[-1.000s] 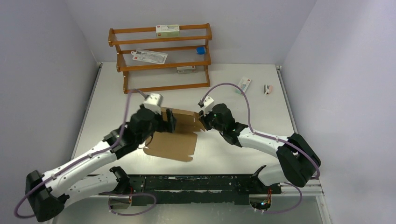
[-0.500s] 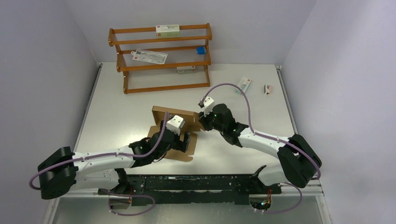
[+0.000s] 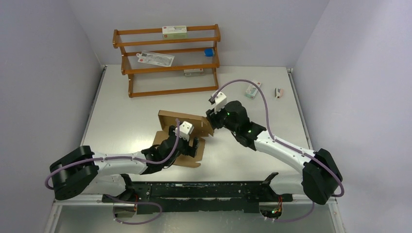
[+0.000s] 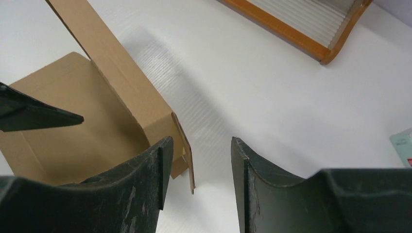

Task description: Fold the paper box

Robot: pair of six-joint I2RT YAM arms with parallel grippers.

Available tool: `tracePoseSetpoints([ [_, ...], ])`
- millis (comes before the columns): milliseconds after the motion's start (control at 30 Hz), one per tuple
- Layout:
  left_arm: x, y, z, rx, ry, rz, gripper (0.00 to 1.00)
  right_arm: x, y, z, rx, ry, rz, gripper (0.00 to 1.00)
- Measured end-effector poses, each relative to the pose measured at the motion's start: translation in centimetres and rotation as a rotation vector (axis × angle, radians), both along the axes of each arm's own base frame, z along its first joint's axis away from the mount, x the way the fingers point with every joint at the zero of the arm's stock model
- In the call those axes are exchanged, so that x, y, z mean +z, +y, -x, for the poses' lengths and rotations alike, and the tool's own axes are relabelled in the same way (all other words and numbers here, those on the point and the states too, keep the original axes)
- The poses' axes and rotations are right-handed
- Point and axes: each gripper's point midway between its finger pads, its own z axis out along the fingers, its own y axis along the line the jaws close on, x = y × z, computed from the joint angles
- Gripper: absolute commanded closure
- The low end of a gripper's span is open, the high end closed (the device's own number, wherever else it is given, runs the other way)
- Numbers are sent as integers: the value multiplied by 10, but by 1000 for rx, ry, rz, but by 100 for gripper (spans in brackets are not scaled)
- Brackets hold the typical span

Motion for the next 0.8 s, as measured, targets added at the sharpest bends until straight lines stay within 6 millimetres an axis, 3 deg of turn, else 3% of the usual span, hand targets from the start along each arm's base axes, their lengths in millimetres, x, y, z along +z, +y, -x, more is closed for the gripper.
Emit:
tracePoseSetpoints([
  [167,-7,-1,-4,-1,12,-3,8,2,11,-7,33,12,9,50],
  [367,-11,-5,-5,-14,16,-1,10,-32,17,-6,66,81,67,53],
  [567,-22,-8,-4,-35,28,-25,11,-52,18,-7,82,117,108,61],
  [800,-33,-12,-7,-47,33,-68,11,-48,24,-9,102,113,92,66],
])
